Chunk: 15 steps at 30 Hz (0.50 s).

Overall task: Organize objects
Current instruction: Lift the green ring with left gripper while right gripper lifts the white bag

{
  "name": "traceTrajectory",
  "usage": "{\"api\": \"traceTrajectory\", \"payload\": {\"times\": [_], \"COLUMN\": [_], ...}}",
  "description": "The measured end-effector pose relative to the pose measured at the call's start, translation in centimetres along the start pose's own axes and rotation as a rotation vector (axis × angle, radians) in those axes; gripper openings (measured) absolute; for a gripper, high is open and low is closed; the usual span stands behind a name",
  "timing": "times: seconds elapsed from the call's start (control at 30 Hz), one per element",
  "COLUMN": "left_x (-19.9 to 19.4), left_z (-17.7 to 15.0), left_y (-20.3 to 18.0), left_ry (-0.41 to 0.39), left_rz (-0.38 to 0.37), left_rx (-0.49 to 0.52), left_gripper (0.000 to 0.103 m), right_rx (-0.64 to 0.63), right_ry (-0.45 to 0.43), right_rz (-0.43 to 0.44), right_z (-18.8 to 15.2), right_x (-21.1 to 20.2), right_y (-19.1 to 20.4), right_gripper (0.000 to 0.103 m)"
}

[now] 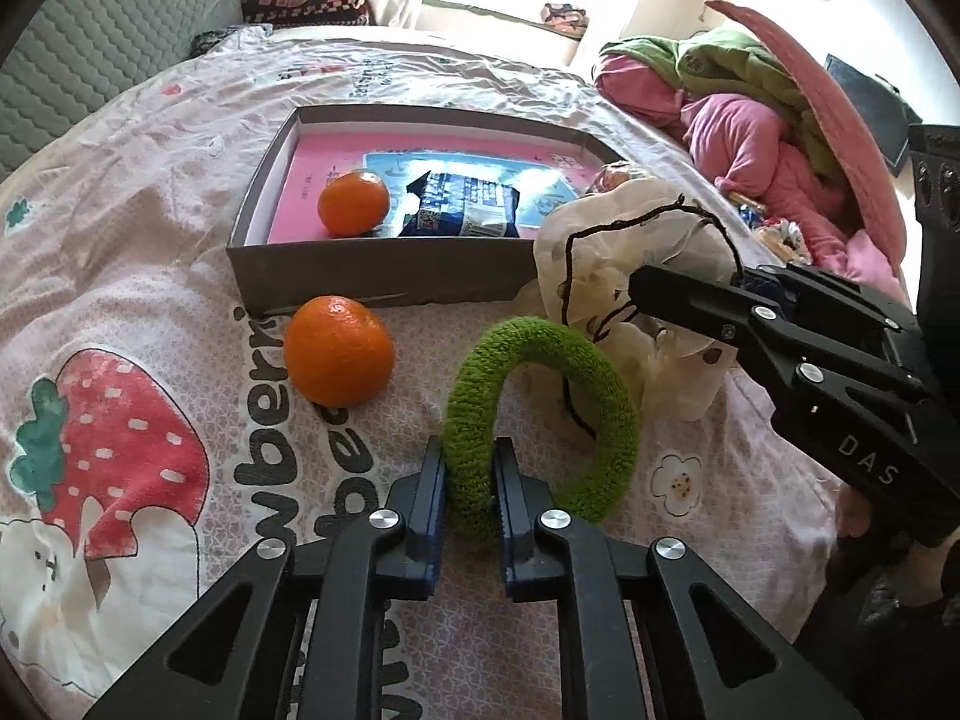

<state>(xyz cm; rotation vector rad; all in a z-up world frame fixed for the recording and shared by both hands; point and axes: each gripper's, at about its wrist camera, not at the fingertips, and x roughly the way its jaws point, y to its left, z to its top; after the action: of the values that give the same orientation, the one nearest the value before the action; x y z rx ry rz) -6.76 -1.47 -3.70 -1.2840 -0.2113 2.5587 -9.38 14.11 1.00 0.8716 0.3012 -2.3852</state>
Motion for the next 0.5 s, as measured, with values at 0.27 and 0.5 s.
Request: {"api": "traceTrajectory", "payload": {"times": [0.27,0.5], "left_x": [-0.9,-1.7], "left_z": [0.0,0.2], "left_y": [-0.7,-0.9], "left_ry": [-0.044,-0.079], "left_rz": [0.002,0.002], "left_rx": [0.033,0.044], "left_gripper": [0.013,0.013], "right_rx": [0.025,0.034], "right_ry": [-0.022,-0.040], "right_rz": [0.011,0.014], "right_z": [0.1,0.3], "right_x": [-0.4,-0.8], "right_y": [-0.5,-0.8], "right_gripper": [0.016,0.016]}}
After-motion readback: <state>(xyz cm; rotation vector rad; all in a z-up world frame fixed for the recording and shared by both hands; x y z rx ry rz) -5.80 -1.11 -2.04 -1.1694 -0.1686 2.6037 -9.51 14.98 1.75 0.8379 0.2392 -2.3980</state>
